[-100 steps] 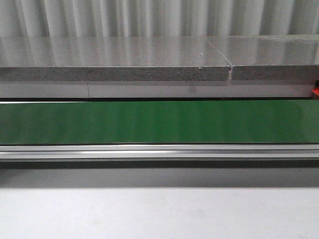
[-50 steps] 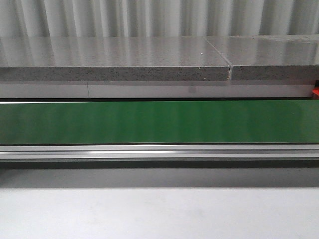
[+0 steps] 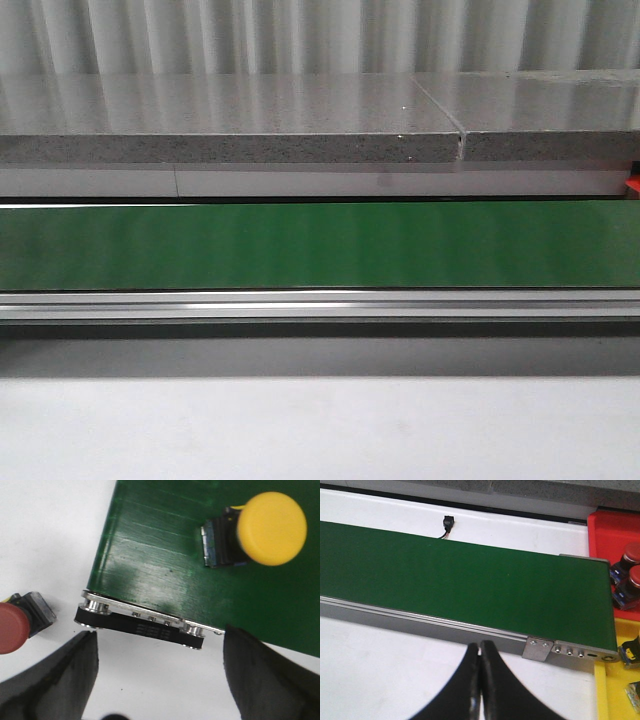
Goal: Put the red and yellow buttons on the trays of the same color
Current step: 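Set the yellow button on the belt and open the left gripper, then lower the left gripper and grasp the red push-button beside the belt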
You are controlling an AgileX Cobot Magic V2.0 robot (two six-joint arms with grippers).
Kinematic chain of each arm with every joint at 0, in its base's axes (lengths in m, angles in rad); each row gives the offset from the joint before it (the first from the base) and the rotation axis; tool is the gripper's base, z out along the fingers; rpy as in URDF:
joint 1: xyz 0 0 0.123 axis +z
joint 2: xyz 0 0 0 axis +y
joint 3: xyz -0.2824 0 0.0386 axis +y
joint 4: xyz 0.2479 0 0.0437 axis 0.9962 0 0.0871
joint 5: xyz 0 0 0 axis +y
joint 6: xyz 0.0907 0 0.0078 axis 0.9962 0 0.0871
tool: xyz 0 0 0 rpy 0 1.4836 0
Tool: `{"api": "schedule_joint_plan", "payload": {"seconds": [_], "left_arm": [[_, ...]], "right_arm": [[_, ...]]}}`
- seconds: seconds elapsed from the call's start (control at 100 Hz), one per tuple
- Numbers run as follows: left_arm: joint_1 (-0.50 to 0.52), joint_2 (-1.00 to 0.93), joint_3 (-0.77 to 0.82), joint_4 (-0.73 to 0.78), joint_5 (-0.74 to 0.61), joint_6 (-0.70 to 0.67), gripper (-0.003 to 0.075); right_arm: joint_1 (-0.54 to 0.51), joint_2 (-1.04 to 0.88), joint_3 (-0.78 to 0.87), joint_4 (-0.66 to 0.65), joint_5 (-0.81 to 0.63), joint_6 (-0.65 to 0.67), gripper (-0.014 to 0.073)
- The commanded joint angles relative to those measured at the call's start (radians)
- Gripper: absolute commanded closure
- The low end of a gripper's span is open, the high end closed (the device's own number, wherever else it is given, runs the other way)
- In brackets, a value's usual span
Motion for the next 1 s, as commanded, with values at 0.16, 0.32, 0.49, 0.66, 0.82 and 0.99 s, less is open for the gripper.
{"api": "schedule_joint_plan", "payload": {"seconds": [0.16, 0.32, 0.49, 0.66, 0.82, 0.99], "left_arm": [[0.056, -0.032, -0.022, 0.019, -0.032, -0.045, 0.0208], [0.146, -0.032, -0.022, 0.028, 0.024, -0.04, 0.0208], [0.255, -0.021, -0.015, 0.014, 0.014, -0.04, 0.0208], [0.333, 0.025, -0.011, 0.006, 0.021, -0.065, 0.0208], [0.351, 0.081, -0.011, 0.016, 0.023, -0.065, 0.0208], [0.35, 0.133, -0.011, 0.034, -0.005, -0.062, 0.0208]], "right_arm": [[0.003, 0.004, -0.025, 0.008, -0.063, -0.006, 0.0662], [0.003, 0.004, -0.025, 0.008, -0.063, -0.006, 0.0662], [0.003, 0.004, -0.025, 0.008, -0.063, -0.006, 0.0662], [0.003, 0.004, -0.025, 0.008, -0.063, -0.006, 0.0662], [0.003, 0.004, -0.025, 0.008, -0.063, -0.006, 0.0662], [0.003, 0.004, -0.025, 0.008, -0.063, -0.006, 0.0662]]}}
